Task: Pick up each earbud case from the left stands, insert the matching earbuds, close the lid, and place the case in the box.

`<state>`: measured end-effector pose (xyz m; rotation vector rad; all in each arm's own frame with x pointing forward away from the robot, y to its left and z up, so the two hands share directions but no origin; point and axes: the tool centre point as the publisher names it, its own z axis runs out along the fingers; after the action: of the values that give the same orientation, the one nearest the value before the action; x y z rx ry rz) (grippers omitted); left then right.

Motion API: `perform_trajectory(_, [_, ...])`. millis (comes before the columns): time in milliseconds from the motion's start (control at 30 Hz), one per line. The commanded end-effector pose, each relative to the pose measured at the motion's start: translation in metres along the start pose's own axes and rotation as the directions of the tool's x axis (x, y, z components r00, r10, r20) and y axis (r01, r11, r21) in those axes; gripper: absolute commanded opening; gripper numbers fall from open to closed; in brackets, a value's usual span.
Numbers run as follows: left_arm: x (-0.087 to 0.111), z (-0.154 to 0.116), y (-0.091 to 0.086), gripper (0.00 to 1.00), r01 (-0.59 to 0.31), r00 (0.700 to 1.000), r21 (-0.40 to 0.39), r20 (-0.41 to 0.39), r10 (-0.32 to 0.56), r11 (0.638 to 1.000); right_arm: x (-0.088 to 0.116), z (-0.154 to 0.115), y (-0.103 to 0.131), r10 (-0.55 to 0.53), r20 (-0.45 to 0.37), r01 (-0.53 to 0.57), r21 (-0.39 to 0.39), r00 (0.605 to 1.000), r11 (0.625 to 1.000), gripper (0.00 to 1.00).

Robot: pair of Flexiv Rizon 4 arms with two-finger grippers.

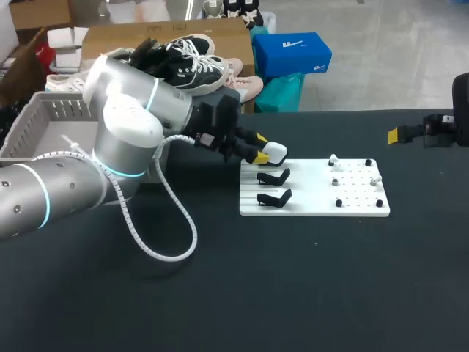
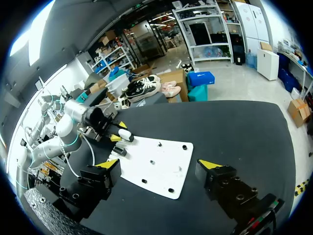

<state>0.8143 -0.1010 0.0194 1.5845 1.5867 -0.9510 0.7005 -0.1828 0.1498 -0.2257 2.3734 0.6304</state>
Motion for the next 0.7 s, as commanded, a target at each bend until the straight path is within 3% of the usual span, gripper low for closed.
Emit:
perform_trajectory(33, [0.0006, 0.0031, 0.0058, 0.52, -0.002, 1.000, 0.011, -0.001, 0.002, 1.000, 0.0001, -0.0002, -0.0012, -0.002, -0.001, 0.002, -0.004, 1.000, 1.000, 1.00])
perform_trajectory(700, [0.0022, 0.0061, 0.0034, 0.48, -0.013, 1.000, 0.017, -0.006, 0.014, 1.000, 0.0001, -0.0002, -0.0012, -0.002, -0.001, 0.002, -0.004, 1.000, 1.000, 1.00])
